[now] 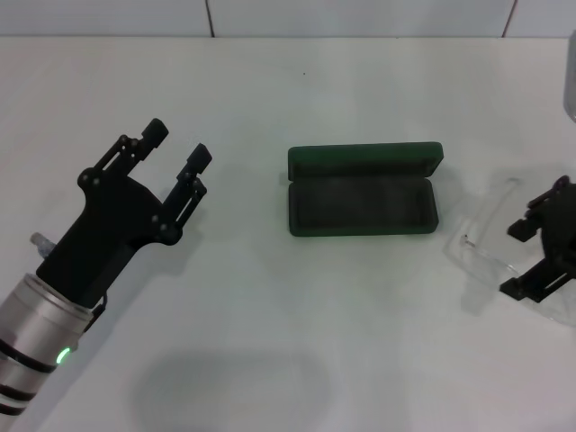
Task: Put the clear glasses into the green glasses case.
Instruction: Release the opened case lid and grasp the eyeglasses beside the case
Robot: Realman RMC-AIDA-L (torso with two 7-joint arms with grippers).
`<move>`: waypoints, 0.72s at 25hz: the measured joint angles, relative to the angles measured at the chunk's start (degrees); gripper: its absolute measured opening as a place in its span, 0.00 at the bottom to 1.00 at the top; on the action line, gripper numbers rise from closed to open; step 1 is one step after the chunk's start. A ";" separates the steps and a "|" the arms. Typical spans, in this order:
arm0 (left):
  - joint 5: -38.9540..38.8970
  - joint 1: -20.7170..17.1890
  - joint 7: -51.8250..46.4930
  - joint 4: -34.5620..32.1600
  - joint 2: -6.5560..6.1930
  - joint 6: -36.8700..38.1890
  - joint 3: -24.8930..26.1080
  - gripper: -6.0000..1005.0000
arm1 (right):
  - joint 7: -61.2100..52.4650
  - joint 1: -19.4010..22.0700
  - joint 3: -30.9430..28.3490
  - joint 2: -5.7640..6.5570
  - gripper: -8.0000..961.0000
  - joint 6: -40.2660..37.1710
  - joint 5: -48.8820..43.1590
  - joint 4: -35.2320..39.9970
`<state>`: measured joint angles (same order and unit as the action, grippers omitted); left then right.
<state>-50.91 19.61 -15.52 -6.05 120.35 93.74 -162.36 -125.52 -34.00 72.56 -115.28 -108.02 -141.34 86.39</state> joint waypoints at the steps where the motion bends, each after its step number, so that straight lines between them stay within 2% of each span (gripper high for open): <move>1: 0.00 -0.11 0.00 -0.18 -0.01 -0.46 0.01 0.55 | -0.03 0.13 -0.10 -0.04 0.84 0.00 -0.69 0.29; 7: -0.01 0.37 0.01 -0.94 0.01 -3.22 0.03 0.55 | -0.62 2.19 -0.12 -0.23 0.84 0.18 -4.95 0.21; 11: -0.05 0.78 0.06 -2.25 0.04 -6.31 0.03 0.55 | -0.68 4.25 0.97 -0.57 0.78 2.10 -5.97 -0.37; 18: 0.05 1.42 0.36 -3.37 0.14 -9.39 0.03 0.55 | -1.78 4.90 5.36 -0.65 0.69 7.58 -7.52 -2.09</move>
<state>-50.86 21.03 -15.16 -9.41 120.49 84.35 -162.33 -127.30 -29.10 77.92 -115.94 -100.43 -148.86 84.29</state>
